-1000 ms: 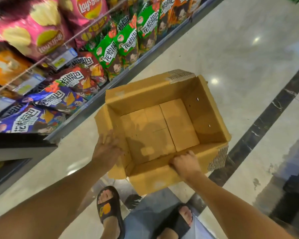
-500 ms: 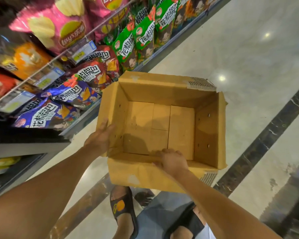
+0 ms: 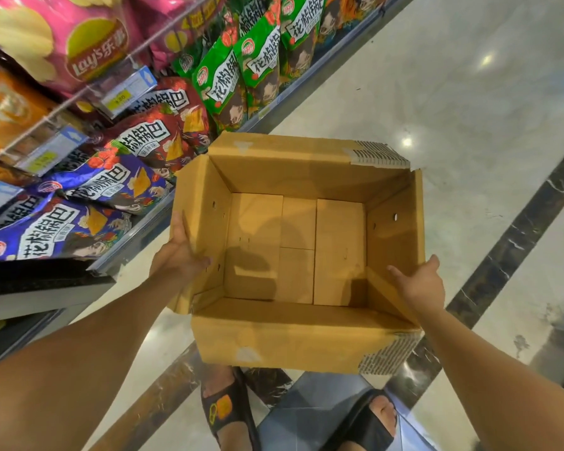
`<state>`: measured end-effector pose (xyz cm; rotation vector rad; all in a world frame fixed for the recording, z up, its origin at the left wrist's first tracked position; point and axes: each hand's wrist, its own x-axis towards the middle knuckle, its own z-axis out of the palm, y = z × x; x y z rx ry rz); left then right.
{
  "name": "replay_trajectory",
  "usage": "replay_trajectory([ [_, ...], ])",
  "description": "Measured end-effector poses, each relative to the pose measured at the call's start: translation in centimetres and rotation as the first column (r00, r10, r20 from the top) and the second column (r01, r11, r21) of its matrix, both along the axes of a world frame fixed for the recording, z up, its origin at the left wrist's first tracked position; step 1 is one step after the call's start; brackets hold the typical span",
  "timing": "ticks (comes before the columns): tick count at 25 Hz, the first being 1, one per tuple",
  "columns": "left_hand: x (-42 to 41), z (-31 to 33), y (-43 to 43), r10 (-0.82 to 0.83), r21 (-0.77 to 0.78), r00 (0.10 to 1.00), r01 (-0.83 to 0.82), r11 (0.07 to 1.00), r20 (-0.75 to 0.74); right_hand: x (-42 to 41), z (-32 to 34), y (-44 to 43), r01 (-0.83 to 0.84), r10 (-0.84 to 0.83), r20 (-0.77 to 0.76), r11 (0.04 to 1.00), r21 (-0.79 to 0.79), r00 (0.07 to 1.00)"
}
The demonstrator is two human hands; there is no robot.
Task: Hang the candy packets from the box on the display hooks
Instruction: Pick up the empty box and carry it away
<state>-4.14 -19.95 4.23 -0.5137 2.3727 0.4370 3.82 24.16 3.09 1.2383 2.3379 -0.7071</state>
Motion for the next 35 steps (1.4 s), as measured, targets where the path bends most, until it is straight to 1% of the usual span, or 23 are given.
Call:
replay_trajectory([
  [2,-0.5,0.0,-0.2,-0.025,-0.031,0.999,0.025,0.999,-0.029,0.0,0.2,0.0,-0.032,0.029,0.030,0.995,0.092,0.999],
  [3,-0.6,0.0,-0.4,-0.048,-0.041,0.998,0.047,0.998,-0.035,0.1,0.3,0.1,-0.041,0.039,0.024,0.993,0.115,0.999],
  [5,-0.6,0.2,-0.8,-0.091,-0.064,0.996,0.089,0.994,-0.026,0.6,0.9,-0.3,-0.070,0.069,0.011,0.992,0.109,0.998],
  [8,-0.1,1.4,-1.2,-0.100,-0.057,0.995,0.099,0.993,-0.007,2.0,2.4,-1.5,-0.079,0.079,-0.001,0.993,0.090,0.997],
  [13,0.5,6.1,-2.4,-0.187,-0.050,0.982,0.187,0.981,0.001,4.4,7.5,-2.7,-0.041,0.042,-0.004,0.993,0.109,0.999],
  [16,1.0,11.2,-2.8,-0.261,-0.023,0.965,0.261,0.965,0.002,6.1,12.9,-3.0,-0.079,0.081,-0.004,0.989,0.124,0.997],
  [18,1.3,16.6,-3.0,-0.311,-0.003,0.950,0.311,0.950,-0.005,7.1,18.1,-3.1,-0.108,0.110,-0.014,0.985,0.137,0.994],
  [20,1.6,22.3,-3.3,-0.367,0.006,0.930,0.367,0.930,-0.034,7.7,23.7,-3.0,-0.169,0.174,-0.023,0.974,0.148,0.984],
  [22,2.1,27.6,-3.9,-0.381,0.003,0.923,0.381,0.924,-0.054,8.0,29.3,-2.3,-0.237,0.242,-0.008,0.956,0.174,0.970],
  [25,3.3,35.2,-4.1,-0.342,-0.077,0.934,0.335,0.939,-0.104,7.9,37.4,-1.9,-0.341,0.350,-0.015,0.920,0.191,0.937],
  [28,6.5,43.2,-4.4,-0.292,-0.155,0.930,0.261,0.953,-0.223,8.6,44.7,-2.0,-0.421,0.451,-0.089,0.875,0.239,0.888],
  [30,9.9,47.7,-4.9,-0.244,-0.180,0.922,0.196,0.964,-0.301,9.2,48.4,-1.7,-0.474,0.515,-0.124,0.842,0.257,0.848],
  [32,13.8,51.4,-5.6,-0.177,-0.191,0.927,0.118,0.974,-0.331,9.7,51.2,-1.7,-0.538,0.587,-0.165,0.800,0.265,0.792],
  [34,18.0,53.8,-6.2,-0.104,-0.191,0.914,0.029,0.981,-0.392,9.8,53.9,-2.3,-0.580,0.644,-0.204,0.758,0.299,0.737],
  [35,20.5,54.7,-6.7,-0.063,-0.187,0.910,-0.017,0.982,-0.409,9.9,55.0,-2.7,-0.608,0.677,-0.200,0.729,0.314,0.709],
])
